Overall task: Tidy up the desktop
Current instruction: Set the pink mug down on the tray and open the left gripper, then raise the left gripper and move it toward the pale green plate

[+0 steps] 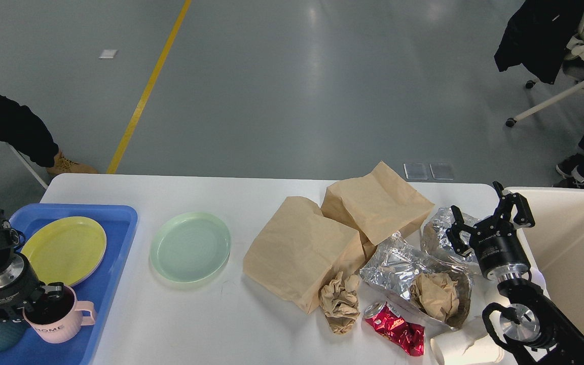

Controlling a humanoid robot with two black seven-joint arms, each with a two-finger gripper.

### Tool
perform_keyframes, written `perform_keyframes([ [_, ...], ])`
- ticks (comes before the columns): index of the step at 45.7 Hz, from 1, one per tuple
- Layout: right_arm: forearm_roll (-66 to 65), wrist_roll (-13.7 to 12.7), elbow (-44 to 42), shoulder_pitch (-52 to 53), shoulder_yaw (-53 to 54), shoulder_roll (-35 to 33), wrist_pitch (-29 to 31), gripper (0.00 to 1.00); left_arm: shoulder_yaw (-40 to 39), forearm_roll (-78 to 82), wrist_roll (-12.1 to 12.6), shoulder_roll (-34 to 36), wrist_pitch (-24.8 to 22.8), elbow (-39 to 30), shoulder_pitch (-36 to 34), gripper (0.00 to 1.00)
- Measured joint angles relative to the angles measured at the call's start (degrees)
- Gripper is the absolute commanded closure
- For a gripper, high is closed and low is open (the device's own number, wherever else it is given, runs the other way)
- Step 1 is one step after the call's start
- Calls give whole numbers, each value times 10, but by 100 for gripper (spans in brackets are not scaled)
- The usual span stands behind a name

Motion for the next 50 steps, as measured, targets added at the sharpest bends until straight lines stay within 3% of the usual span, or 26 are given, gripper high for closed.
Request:
perform_keyframes([
  [1,0,0,0,0,0,0,0,0,-4,0,0,0,0,0,0,53],
  [12,0,0,0,0,0,0,0,0,-9,0,0,7,-6,-1,-3,27],
  [18,0,0,0,0,0,0,0,0,-9,0,0,12,-10,-5,-12,19],
  [25,0,0,0,0,0,0,0,0,-4,0,-1,24,-37,-11,-31,18],
  [36,0,0,0,0,0,0,0,0,-1,-1,-3,51,-135,-13,-85,17],
  [50,0,0,0,0,0,0,0,0,30,-8,-12,83,-148,-16,-247,17],
])
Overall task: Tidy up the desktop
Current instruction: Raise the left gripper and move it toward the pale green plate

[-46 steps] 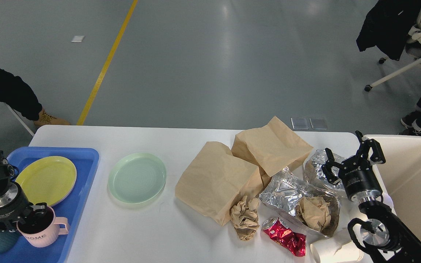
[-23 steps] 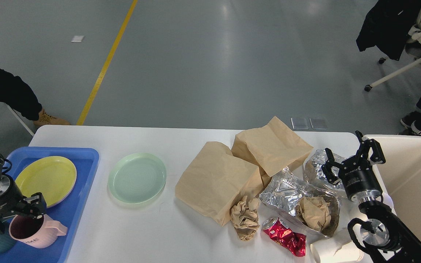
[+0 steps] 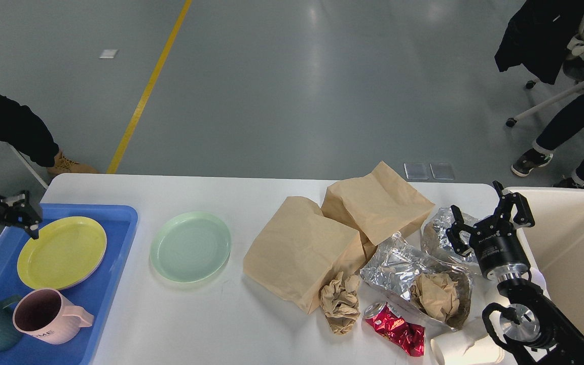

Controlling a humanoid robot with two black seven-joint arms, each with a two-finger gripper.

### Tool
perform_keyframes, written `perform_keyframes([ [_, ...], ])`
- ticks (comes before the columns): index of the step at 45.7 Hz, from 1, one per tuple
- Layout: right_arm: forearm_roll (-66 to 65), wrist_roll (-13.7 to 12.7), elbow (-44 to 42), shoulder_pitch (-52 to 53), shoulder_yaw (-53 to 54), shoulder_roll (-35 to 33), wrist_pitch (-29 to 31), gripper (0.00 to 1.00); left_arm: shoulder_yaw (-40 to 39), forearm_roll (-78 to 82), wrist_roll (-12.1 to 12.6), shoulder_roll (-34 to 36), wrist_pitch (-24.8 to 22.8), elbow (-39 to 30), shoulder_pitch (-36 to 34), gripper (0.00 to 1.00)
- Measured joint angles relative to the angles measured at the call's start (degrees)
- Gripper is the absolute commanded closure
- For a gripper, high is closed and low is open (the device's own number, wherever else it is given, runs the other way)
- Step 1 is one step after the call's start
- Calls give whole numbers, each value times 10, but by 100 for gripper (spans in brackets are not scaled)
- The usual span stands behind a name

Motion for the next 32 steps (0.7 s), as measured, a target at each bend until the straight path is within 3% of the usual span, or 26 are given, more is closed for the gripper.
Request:
perform_keyframes([
  [19,0,0,0,0,0,0,0,0,53,-52,-15,-89,0,-38,-198,17],
  [26,0,0,0,0,0,0,0,0,93,-69,-46,-135,0,-94,-227,18],
  [32,0,0,0,0,0,0,0,0,116,-72,-56,-152,10,-179,-246,18],
])
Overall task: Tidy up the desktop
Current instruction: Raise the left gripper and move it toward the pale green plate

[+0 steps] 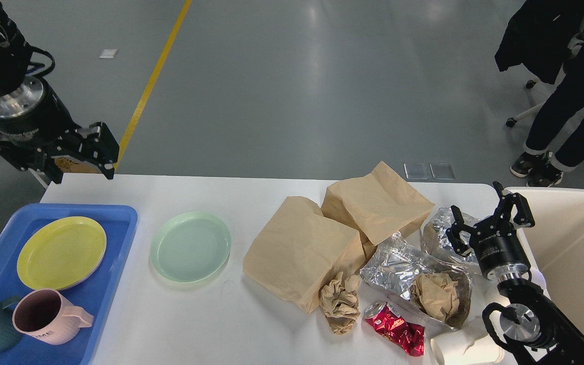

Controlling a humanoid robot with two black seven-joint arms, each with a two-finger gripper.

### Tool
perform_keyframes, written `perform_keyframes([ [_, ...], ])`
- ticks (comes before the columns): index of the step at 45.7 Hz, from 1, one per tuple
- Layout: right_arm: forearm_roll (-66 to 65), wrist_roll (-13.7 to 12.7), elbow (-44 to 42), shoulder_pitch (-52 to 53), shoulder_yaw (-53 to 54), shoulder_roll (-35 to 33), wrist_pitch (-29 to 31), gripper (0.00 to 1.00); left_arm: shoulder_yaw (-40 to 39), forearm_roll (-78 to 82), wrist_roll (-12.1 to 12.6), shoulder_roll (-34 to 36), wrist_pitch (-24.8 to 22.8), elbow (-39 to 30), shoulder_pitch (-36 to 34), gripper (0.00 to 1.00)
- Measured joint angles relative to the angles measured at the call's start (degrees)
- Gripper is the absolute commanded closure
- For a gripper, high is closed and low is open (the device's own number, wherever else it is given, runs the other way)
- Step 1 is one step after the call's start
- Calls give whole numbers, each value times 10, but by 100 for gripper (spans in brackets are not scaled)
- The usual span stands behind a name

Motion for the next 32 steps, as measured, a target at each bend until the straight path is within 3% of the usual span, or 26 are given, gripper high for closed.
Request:
perform_keyframes([
  [4,0,0,0,0,0,0,0,0,13,0,-1,-3,40,-48,-15,18],
  [10,0,0,0,0,0,0,0,0,19,0,-1,-5,57,-73,-26,18],
  [26,0,0,0,0,0,0,0,0,17,-2,-3,-22,58,-70,-22,17],
  [32,0,0,0,0,0,0,0,0,9,-2,-2,-23,68,-38,27,17],
])
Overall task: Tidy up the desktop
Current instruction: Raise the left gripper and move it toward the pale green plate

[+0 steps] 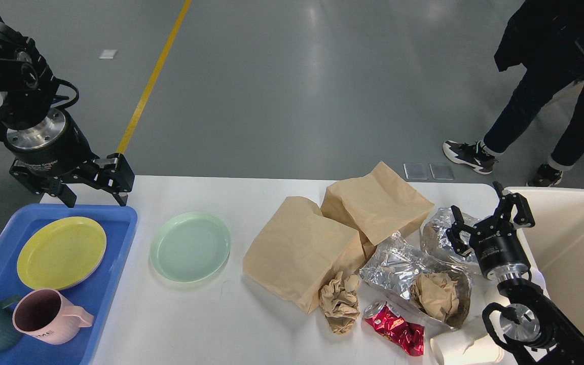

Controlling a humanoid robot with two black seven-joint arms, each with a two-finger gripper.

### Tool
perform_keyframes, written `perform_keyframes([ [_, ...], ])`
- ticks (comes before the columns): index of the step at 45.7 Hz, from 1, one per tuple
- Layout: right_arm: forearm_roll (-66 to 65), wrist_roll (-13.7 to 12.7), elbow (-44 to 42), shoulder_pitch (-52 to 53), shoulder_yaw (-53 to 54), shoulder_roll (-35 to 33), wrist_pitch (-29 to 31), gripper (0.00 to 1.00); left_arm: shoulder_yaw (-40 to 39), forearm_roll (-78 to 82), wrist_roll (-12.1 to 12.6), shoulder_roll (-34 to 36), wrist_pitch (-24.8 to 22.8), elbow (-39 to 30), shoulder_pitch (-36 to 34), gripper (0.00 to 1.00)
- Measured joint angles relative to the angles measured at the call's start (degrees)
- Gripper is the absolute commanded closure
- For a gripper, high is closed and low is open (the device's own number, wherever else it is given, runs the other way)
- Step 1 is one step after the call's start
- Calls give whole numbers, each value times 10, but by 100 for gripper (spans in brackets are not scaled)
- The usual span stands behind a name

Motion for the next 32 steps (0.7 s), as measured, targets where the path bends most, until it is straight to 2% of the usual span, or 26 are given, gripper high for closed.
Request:
perform_keyframes([
  [7,0,0,0,0,0,0,0,0,-67,0,6,-2,12,95,127,17],
  [12,0,0,0,0,0,0,0,0,-103,0,8,-3,34,146,192,17],
  [17,0,0,0,0,0,0,0,0,-140,0,8,-3,60,181,248,11],
  [20,0,0,0,0,0,0,0,0,-161,0,9,-3,68,193,271,7],
  [32,0,0,0,0,0,0,0,0,-184,2,8,-3,80,213,322,7],
])
